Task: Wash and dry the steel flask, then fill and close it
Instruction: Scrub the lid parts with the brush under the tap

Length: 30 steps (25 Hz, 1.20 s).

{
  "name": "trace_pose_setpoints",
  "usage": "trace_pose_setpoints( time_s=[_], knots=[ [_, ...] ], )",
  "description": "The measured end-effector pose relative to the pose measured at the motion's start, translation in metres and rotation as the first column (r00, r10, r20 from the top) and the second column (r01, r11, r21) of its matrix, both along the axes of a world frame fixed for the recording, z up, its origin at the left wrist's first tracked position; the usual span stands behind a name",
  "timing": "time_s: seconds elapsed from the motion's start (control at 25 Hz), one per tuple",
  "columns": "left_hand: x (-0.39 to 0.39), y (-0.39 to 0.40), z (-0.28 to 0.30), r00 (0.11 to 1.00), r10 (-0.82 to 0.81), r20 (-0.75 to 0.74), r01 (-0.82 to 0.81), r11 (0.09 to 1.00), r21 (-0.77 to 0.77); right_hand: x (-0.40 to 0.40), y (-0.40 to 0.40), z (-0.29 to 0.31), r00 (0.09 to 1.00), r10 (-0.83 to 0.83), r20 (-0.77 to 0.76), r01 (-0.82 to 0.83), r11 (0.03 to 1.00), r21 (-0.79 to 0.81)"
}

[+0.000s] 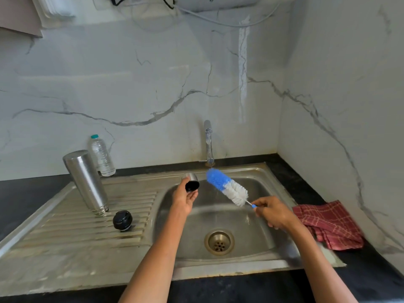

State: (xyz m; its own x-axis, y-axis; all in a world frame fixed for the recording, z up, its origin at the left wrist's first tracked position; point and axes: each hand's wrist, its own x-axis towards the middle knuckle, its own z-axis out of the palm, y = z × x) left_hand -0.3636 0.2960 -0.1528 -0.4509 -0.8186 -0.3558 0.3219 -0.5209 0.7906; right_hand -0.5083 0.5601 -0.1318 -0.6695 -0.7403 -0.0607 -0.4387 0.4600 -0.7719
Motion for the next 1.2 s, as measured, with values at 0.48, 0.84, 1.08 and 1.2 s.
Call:
trace_pose_setpoints(
  time_s=[0.48,0.84,1.08,1.2],
  knots=[
    [-0.042,0.008,-0.019,0.986,-0.166,0.006,0.164,0.971,-0.171,0.024,-0.023,-0.011,0.997,0.002,-0.072,-0.011,0.992,-0.122],
    [-0.043,0.006,-0.017,0.984,-0.169,-0.052,0.164,0.982,-0.089,0.035,-0.052,-0.021,0.999,0.010,0.051,-0.003,0.993,-0.121],
    [-0.035,-0.001,-0.013,0.993,-0.080,-0.092,0.077,0.996,-0.038,0.044,-0.041,-0.015,0.996,-0.037,-0.084,0.033,0.998,-0.047],
    [-0.034,0.004,-0.008,0.987,-0.114,-0.116,0.112,0.993,-0.029,0.035,-0.057,-0.002,0.980,-0.036,-0.197,0.039,0.999,0.011]
  ],
)
